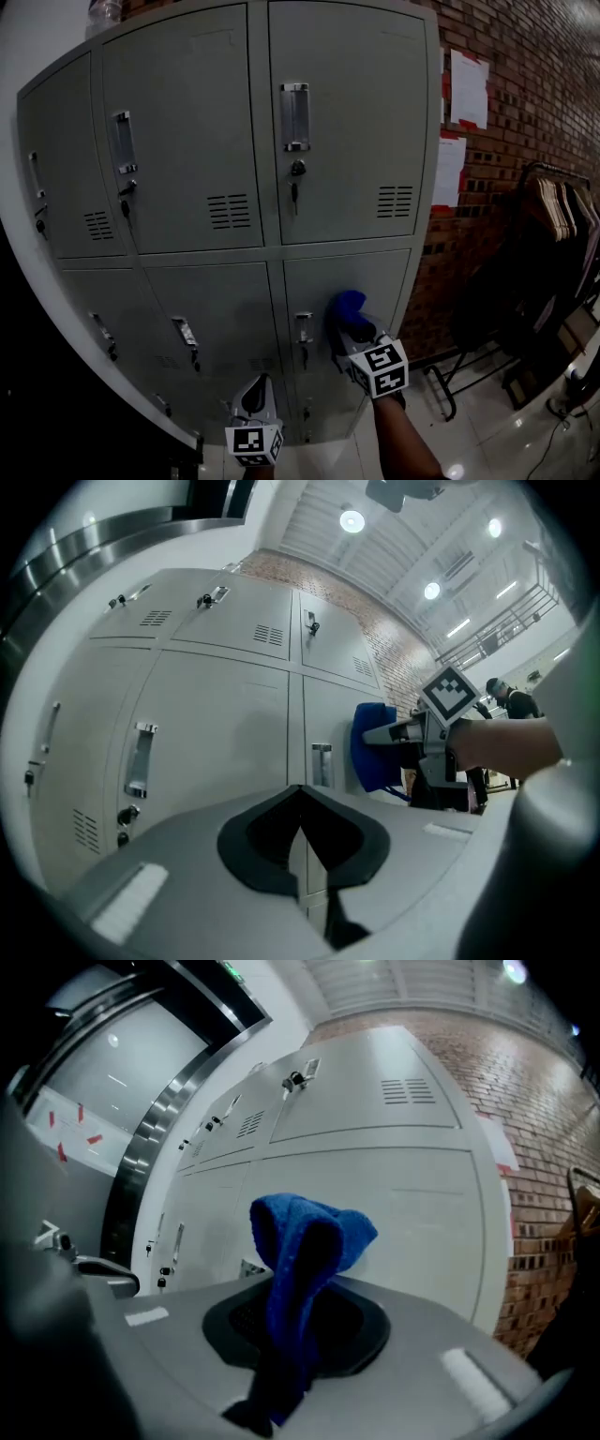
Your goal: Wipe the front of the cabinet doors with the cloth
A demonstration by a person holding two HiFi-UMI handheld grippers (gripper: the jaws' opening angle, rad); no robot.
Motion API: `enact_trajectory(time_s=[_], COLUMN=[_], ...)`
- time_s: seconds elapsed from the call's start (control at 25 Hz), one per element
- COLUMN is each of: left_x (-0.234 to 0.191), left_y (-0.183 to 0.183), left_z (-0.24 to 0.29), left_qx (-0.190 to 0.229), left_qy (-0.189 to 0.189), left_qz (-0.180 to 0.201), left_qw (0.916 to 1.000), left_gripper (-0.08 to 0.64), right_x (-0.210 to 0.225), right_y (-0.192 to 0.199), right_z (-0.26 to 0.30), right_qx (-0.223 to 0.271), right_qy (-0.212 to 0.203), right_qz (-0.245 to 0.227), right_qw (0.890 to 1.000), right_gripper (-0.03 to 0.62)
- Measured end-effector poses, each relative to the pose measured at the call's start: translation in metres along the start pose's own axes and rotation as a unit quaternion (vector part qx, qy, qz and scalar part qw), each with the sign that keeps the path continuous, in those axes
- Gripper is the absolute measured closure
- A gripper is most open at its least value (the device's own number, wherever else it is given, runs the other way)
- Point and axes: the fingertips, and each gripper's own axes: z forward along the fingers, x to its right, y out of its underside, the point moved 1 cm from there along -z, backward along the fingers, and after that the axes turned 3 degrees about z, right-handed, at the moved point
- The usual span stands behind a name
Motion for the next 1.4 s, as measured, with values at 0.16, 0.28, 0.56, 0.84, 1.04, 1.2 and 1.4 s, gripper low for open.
enact_trajectory(time_s=[0.16,0.28,0.56,0.84,1.04,1.2,1.4], left_x=[-0.024,-0.034,-0.049,-0.032,-0.001,0.016,0.036], left_y=[0.001,0.0,0.002,0.014,0.016,0.018,0.027], left_z=[-0.013,-0.023,-0.027,-0.012,0.002,0.012,0.026], left_qx=[-0.006,-0.011,-0.019,-0.028,-0.029,-0.04,-0.046], left_qy=[-0.019,-0.027,-0.022,-0.002,0.024,0.033,0.042], left_qz=[0.0,-0.003,-0.007,-0.012,-0.02,-0.01,-0.021], left_qw=[0.9998,0.9996,0.9996,0.9995,0.9991,0.9986,0.9979], left_gripper=[0.545,0.545,0.545,0.545,0.545,0.545,0.545], right_x=[-0.034,-0.065,-0.091,-0.052,-0.011,0.024,0.069], right_y=[0.01,0.016,0.032,0.039,0.042,0.049,0.057], right_z=[0.021,0.032,0.059,0.044,0.024,0.008,-0.015], right_qx=[-0.017,-0.024,-0.044,-0.046,-0.038,-0.042,-0.052], right_qy=[-0.017,-0.041,-0.044,-0.008,0.021,0.045,0.082], right_qz=[0.009,0.011,-0.01,-0.005,0.014,0.021,0.022], right_qw=[1.0,0.999,0.998,0.999,0.999,0.998,0.995], right_gripper=[0.534,0.534,0.534,0.534,0.533,0.532,0.532])
